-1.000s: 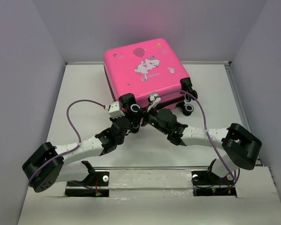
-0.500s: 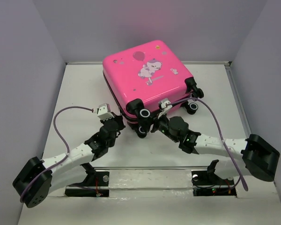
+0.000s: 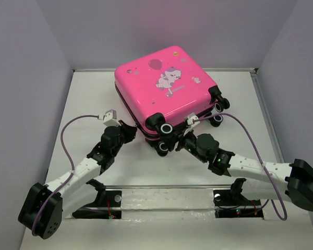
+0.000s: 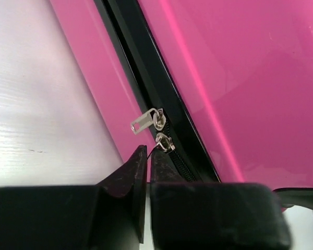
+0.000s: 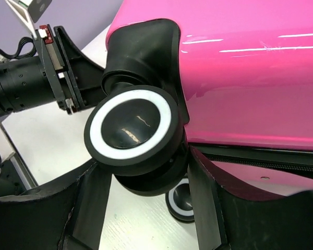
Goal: Pack the luggage
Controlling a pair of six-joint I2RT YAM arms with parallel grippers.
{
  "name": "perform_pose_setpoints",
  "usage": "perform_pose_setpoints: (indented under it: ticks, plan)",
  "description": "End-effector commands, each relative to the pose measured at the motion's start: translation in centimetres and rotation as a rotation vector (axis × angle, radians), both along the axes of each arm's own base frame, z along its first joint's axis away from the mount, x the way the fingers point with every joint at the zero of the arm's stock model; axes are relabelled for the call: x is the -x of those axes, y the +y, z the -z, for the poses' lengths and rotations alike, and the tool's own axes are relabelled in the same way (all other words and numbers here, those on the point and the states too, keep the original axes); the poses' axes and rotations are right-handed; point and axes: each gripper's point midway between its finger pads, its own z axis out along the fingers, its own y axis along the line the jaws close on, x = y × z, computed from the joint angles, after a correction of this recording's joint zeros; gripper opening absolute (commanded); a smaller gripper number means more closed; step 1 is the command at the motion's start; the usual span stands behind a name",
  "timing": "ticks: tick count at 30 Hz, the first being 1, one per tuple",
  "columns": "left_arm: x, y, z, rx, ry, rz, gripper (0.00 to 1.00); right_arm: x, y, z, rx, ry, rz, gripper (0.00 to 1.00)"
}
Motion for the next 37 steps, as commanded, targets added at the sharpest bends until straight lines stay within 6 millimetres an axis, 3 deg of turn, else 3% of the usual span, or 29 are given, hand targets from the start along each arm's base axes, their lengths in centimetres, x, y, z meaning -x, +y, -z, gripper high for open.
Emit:
perform_pose_setpoints:
  ticks: [1,2,3,4,6,7,8,9,10,12,13,16,18,19,21,23,24,27,33,37]
  plan:
    - [-4.0,7.6,-6.5,0.051,-0.178,-0.375,0.28,1.7,1.2,-3.5,-0.082,-0.035,-0.105,0.07]
    - [-3.6,7.0,-7.0,0.076,-0.180,-0.342,0.43,2.0,1.7,-3.5,-0.079,-0.034,-0.125,0.07]
    - [-3.2,6.8,-7.9,0.095,-0.199,-0.323,0.51,2.0,1.9,-3.5,-0.074,-0.034,-0.133,0.07]
    - [-2.3,6.7,-9.7,0.124,-0.239,-0.296,0.64,2.9,2.9,-3.7,-0.065,-0.040,-0.171,0.07]
    - [-1.2,6.9,-11.6,0.137,-0.275,-0.283,0.74,3.6,3.6,-4.1,-0.060,-0.053,-0.200,0.07]
    - [-0.2,7.3,-14.2,0.164,-0.331,-0.280,0.82,4.5,4.3,-4.6,-0.064,-0.059,-0.227,0.07]
    - [0.4,7.6,-14.5,0.148,-0.321,-0.276,0.86,5.0,4.6,-4.9,-0.061,-0.067,-0.243,0.07]
    - [1.4,7.8,-16.9,0.170,-0.373,-0.267,0.88,5.4,4.9,-5.2,-0.062,-0.069,-0.260,0.07]
    - [1.9,7.6,-17.1,0.154,-0.369,-0.235,0.97,6.1,5.4,-5.4,-0.055,-0.066,-0.283,0.07]
    - [2.8,7.2,-18.5,0.154,-0.387,-0.195,0.99,6.9,6.0,-5.1,-0.031,-0.055,-0.315,0.12]
    - [3.6,6.9,-19.9,0.168,-0.411,-0.158,0.99,7.8,6.3,-4.8,-0.017,-0.053,-0.326,0.23]
    - [4.9,6.3,-21.0,0.158,-0.425,-0.094,0.99,8.1,6.1,-3.8,0.053,-0.046,-0.287,0.55]
    - [5.7,6.4,-21.5,0.142,-0.437,-0.075,0.99,7.6,5.6,-4.1,0.094,-0.052,-0.224,1.00]
    - [6.0,6.1,-21.9,0.138,-0.450,-0.053,0.99,7.2,4.8,-3.3,0.140,-0.041,-0.192,1.00]
    - [6.6,6.1,-21.9,0.126,-0.449,-0.035,0.99,6.7,3.7,-3.6,0.158,-0.046,-0.147,1.00]
    - [7.2,6.0,-22.9,0.117,-0.478,-0.013,0.99,6.1,1.8,-4.8,0.153,-0.059,-0.082,1.00]
    - [7.7,6.2,-23.4,0.120,-0.497,-0.013,0.99,5.7,0.3,-6.3,0.118,-0.076,-0.036,0.99]
    - [8.4,6.6,-24.3,0.117,-0.538,-0.015,0.99,5.2,-2.3,-7.8,0.101,-0.103,0.037,0.96]
    - [9.6,6.5,-25.6,0.115,-0.596,0.021,0.99,4.0,-10.5,-12.2,-0.109,-0.141,0.290,0.93]
    - [9.1,6.4,-24.5,0.106,-0.583,0.019,0.99,4.4,-12.2,-12.9,-0.198,-0.158,0.299,0.93]
